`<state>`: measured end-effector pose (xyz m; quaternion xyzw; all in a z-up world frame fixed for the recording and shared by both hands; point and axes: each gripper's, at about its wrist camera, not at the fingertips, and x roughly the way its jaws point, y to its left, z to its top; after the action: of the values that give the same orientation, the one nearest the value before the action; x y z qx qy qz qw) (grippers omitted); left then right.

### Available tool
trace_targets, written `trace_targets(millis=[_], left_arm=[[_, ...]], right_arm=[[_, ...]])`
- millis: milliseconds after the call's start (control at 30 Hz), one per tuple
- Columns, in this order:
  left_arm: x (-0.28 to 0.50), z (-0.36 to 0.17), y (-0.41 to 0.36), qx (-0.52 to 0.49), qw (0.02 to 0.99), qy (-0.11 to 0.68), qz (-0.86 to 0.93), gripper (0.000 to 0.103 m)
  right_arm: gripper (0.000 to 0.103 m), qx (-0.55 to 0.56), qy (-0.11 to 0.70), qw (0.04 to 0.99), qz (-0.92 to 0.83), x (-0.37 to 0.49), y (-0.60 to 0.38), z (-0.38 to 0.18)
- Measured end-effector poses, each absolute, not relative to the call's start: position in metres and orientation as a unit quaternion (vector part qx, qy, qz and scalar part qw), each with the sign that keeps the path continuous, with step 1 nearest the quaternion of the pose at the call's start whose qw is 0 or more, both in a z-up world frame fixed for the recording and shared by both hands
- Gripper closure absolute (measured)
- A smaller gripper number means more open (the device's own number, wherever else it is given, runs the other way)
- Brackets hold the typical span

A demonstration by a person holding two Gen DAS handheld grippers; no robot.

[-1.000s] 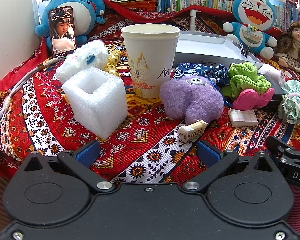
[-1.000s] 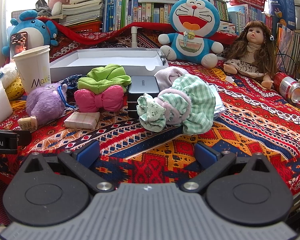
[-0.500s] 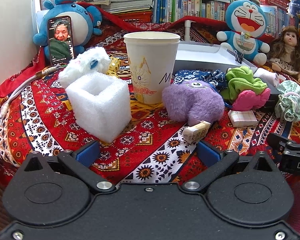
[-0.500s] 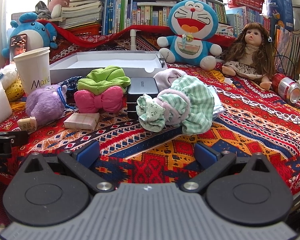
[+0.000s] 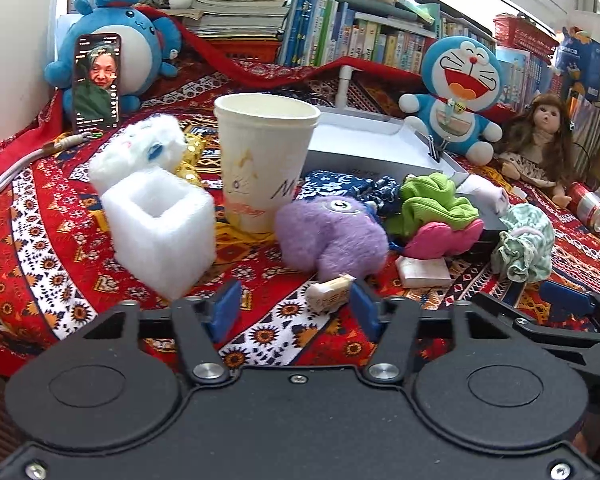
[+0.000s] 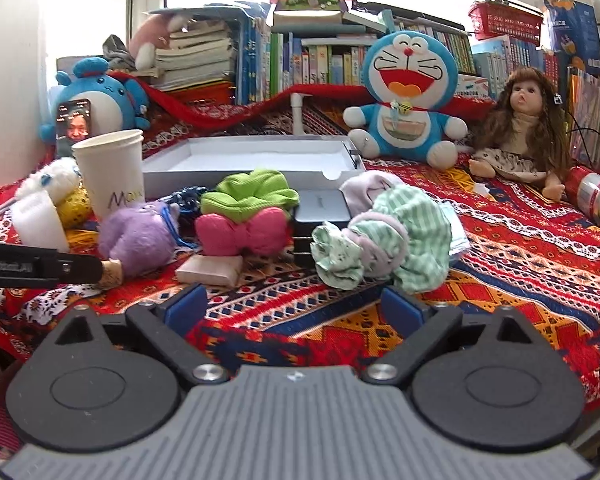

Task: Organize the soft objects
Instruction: 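Move the left tool toward the cream text block while the right tool approaches the pink plaid block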

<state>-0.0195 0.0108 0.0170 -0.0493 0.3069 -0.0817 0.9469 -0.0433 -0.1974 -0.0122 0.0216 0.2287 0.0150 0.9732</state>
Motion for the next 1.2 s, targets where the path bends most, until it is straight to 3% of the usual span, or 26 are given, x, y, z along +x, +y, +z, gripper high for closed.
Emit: trace_targets(millis=[133, 200, 400, 767, 1200], left_arm=[[-0.019, 0.016, 0.005, -0.048, 0.945, 0.308, -0.098, 0.065], [-0.018, 0.015, 0.000, -0.042, 0.945, 0.307, -0.101, 0.076], [-0.011, 0.012, -0.011, -0.024, 0.946, 0.307, -0.100, 0.084], [-0.011, 0.012, 0.000, -0.012, 0.951, 0.300, -0.081, 0.085], [-0.010, 0.008, 0.021, -0.007, 0.953, 0.300, -0.042, 0.071]], right_arm=[[0.016, 0.028, 0.222, 0.975, 0.017, -0.044, -0.199, -0.010], [0.021, 0.032, 0.217, 0.975, 0.017, -0.045, -0.200, -0.009], [0.028, 0.039, 0.209, 0.977, 0.022, -0.048, -0.200, -0.008], [0.031, 0.031, 0.207, 0.976, 0.052, -0.047, -0.189, -0.007], [0.032, 0.016, 0.232, 0.969, 0.081, -0.020, -0.168, -0.010]])
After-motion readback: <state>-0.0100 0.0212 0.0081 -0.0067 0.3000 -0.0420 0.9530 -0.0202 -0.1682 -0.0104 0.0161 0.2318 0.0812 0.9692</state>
